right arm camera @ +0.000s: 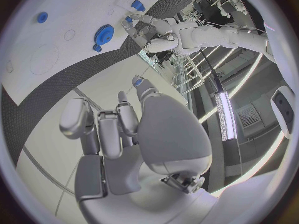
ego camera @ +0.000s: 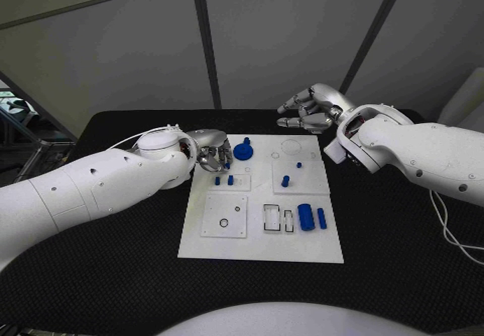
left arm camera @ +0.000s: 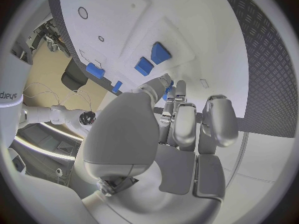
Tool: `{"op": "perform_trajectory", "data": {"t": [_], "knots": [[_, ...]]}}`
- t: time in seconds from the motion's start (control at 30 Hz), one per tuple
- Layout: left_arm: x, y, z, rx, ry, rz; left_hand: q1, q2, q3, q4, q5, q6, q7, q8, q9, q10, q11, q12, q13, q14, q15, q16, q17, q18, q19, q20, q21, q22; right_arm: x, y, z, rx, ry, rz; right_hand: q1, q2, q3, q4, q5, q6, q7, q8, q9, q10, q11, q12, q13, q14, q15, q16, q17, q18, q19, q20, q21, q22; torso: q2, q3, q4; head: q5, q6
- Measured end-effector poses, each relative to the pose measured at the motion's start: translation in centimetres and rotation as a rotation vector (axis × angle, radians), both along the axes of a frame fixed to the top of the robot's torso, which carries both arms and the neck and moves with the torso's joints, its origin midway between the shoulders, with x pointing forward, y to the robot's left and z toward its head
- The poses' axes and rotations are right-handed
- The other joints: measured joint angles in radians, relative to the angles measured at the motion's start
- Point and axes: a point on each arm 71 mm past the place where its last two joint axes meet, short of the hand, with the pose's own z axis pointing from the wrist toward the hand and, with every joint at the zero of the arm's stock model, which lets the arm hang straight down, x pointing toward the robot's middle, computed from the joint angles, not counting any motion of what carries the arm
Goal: Assemble the parts on the task board
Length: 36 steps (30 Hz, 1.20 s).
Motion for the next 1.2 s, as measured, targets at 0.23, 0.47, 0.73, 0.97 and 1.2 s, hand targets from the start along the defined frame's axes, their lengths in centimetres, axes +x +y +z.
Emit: {"op": "perform_trajectory", "data": {"t": [0.23, 0.47, 0.73, 0.97, 1.2], "knots": [[0.1, 0.2, -0.1, 0.004, 0.002, 0.012, -0.004, -0.004, -0.001, 0.001, 0.000, -0.008, -0.001, -0.008, -0.004, -0.008, 0.001, -0.007, -0.001, 0.000, 0.000, 0.000, -0.003, 0.000, 0.000, 0.000, 0.000, 0.000, 0.0, 0.0, 0.0, 0.000, 0.000, 0.000, 0.000, 0.000, 0.000, 0.000, 0.000, 0.000, 0.000, 0.000, 0.000, 0.000, 0.000, 0.000, 0.000, 0.000, 0.000, 0.000, 0.000, 0.000, 0.000, 0.000, 0.000, 0.000, 0.000, 0.0001, 0.0000, 0.000, -0.001], [0.1, 0.3, -0.1, 0.007, 0.002, 0.019, -0.008, -0.008, -0.004, 0.004, 0.000, -0.050, -0.002, -0.039, -0.019, -0.015, 0.001, -0.014, -0.001, 0.000, 0.000, 0.000, -0.007, 0.000, 0.000, 0.000, 0.000, 0.000, 0.0, 0.0, 0.0, 0.000, 0.000, -0.001, 0.000, 0.000, 0.000, 0.000, 0.000, 0.000, 0.000, 0.000, 0.000, 0.000, 0.000, 0.000, 0.000, 0.000, 0.000, 0.000, 0.000, 0.000, 0.000, 0.000, 0.000, 0.000, -0.001, 0.0002, 0.0000, 0.000, 0.000], [0.2, 1.0, -0.2, 0.013, 0.003, 0.034, -0.008, -0.008, -0.006, 0.006, 0.000, -0.058, -0.001, -0.043, -0.023, -0.019, 0.004, -0.019, -0.001, 0.000, 0.000, 0.000, -0.012, 0.000, -0.004, 0.004, -0.003, 0.000, 0.2, -0.3, -0.1, -0.006, 0.000, -0.010, 0.000, 0.000, 0.005, 0.001, 0.002, 0.000, 0.000, 0.004, -0.001, -0.041, -0.003, -0.061, -0.054, 0.000, 0.000, -0.006, 0.000, 0.000, -0.001, -0.001, -0.011, -0.009, -0.001, 0.0001, 0.0001, 0.000, 0.001], [0.3, 3.1, 0.0, 0.007, 0.009, 0.073, -0.008, -0.008, -0.006, 0.006, 0.000, -0.058, -0.001, -0.047, -0.025, -0.026, 0.004, -0.025, -0.001, -0.001, 0.001, 0.000, -0.017, 0.000, -0.004, 0.004, -0.015, 0.000, 0.5, -1.5, -0.3, -0.044, 0.003, -0.028, 0.055, 0.001, 0.095, -0.015, 0.004, 0.030, -0.008, 0.018, -0.001, -0.297, -0.012, -0.592, -0.507, 0.000, -0.011, -0.082, -0.034, 0.016, -0.038, -0.016, -0.061, -0.076, -0.002, -0.0003, 0.0001, -0.001, 0.007], [0.5, 5.8, 0.8, -0.094, 0.025, 0.138, -0.012, -0.003, -0.004, 0.004, 0.000, 0.001, 0.019, -0.023, -0.023, -0.030, 0.015, -0.025, 0.001, -0.043, 0.022, -0.060, -0.112, 0.001, -0.063, 0.018, -0.176, -0.095, 0.3, -2.5, -0.6, -0.173, -0.011, -0.009, 0.086, -0.031, 0.208, -0.039, -0.021, 0.105, -0.009, 0.018, -0.001, -0.313, -0.009, -0.851, -0.744, 0.000, -0.011, -0.111, -0.071, 0.016, -0.047, -0.018, -0.073, -0.091, -0.003, -0.0013, 0.0001, -0.025, 0.026]]}}
